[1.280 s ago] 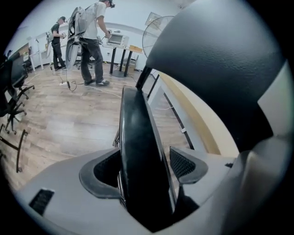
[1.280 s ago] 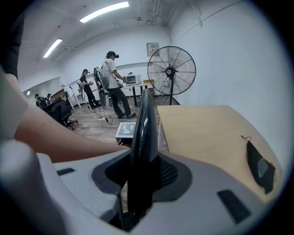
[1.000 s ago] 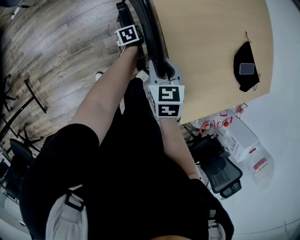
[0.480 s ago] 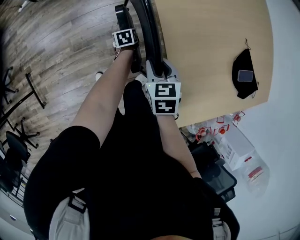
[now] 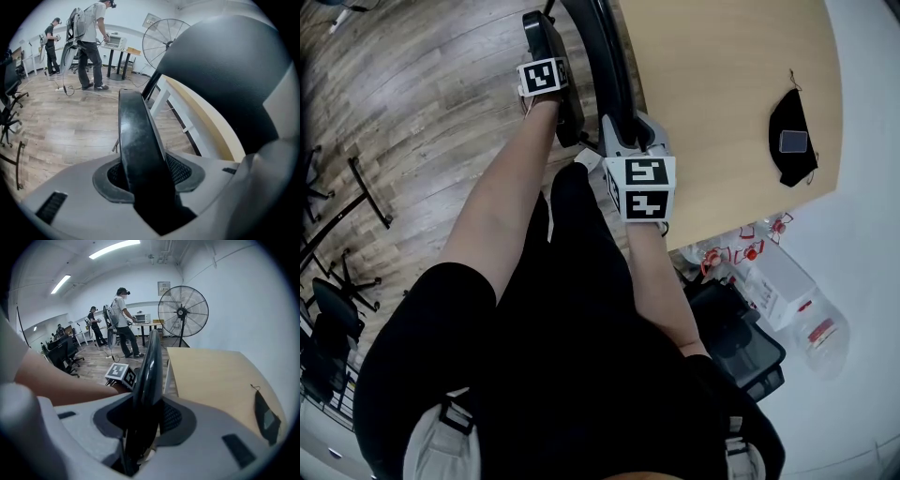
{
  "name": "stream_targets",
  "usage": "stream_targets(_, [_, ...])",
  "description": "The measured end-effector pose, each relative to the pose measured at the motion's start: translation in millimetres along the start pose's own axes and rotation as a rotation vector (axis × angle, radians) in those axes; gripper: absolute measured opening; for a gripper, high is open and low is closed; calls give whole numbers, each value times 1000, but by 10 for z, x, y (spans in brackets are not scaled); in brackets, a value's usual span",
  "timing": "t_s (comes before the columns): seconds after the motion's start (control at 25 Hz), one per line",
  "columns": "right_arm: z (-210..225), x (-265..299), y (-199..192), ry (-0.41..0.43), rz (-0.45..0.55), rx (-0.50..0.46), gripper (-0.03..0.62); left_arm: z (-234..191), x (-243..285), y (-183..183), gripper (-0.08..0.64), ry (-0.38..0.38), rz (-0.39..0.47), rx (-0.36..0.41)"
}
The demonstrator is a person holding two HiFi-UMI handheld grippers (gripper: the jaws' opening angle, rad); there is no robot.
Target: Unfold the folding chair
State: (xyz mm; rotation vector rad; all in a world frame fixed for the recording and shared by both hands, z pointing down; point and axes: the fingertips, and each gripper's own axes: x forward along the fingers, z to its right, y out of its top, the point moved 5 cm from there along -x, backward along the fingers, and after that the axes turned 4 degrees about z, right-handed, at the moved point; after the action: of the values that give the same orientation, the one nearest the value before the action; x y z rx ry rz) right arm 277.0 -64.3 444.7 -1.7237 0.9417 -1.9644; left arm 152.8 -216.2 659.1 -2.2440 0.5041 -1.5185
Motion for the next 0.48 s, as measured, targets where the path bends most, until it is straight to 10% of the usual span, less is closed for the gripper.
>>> stream_targets(0.48, [-66, 128, -91, -93, -53, 23, 133, -959, -57, -235, 199, -119, 13, -117])
